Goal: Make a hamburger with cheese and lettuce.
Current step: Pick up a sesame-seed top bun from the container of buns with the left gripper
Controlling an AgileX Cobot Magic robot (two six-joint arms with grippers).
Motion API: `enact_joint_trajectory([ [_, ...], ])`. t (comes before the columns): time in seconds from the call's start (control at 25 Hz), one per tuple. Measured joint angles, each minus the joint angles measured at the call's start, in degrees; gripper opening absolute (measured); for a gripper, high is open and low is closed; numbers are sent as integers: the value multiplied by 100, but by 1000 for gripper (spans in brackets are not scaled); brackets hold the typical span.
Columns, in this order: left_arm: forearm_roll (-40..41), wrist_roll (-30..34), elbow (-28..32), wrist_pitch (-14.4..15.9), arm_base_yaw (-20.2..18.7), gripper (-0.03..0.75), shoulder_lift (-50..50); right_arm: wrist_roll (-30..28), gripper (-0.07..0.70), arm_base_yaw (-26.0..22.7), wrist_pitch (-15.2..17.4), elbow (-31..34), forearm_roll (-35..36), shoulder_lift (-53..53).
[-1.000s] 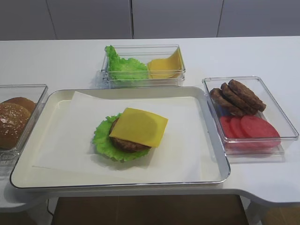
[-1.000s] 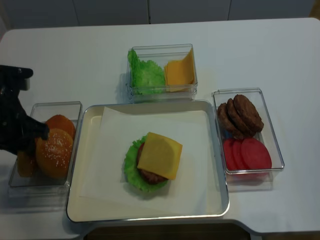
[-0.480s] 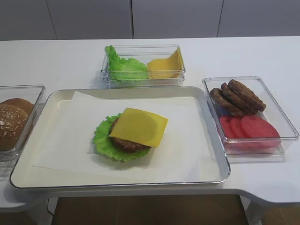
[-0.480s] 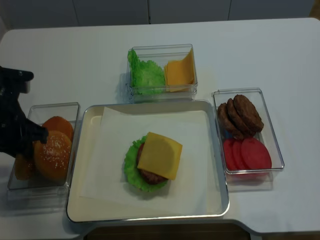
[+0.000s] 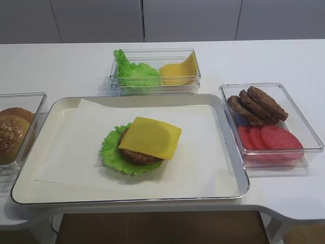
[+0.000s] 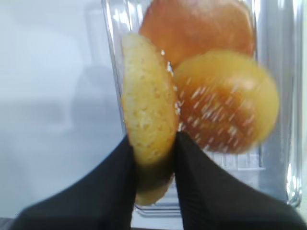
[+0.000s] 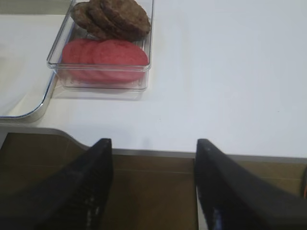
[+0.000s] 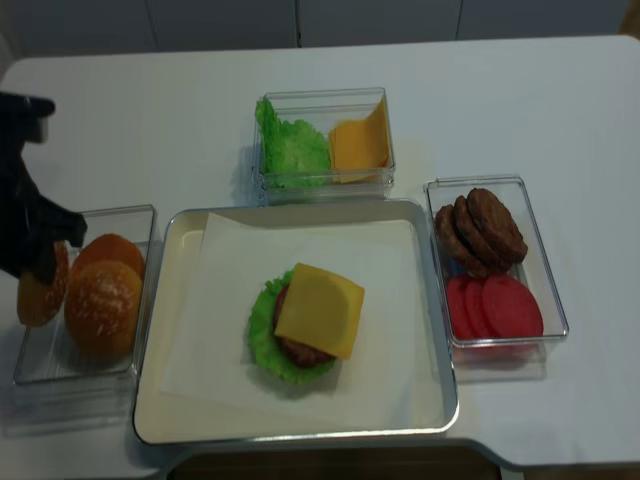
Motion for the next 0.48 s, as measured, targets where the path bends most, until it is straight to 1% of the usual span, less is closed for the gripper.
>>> enact_joint_trajectory([
  [0.24, -154, 31, -537, 27, 0, 174, -11, 0, 431, 0, 0, 0, 0, 0],
  [0.36, -531, 76, -721, 37, 0, 174, -96, 0, 431, 0, 0, 0, 0, 0],
  [0.48, -1031, 207, -757, 66, 0, 174, -218, 0, 431, 0, 0, 0, 0, 0],
])
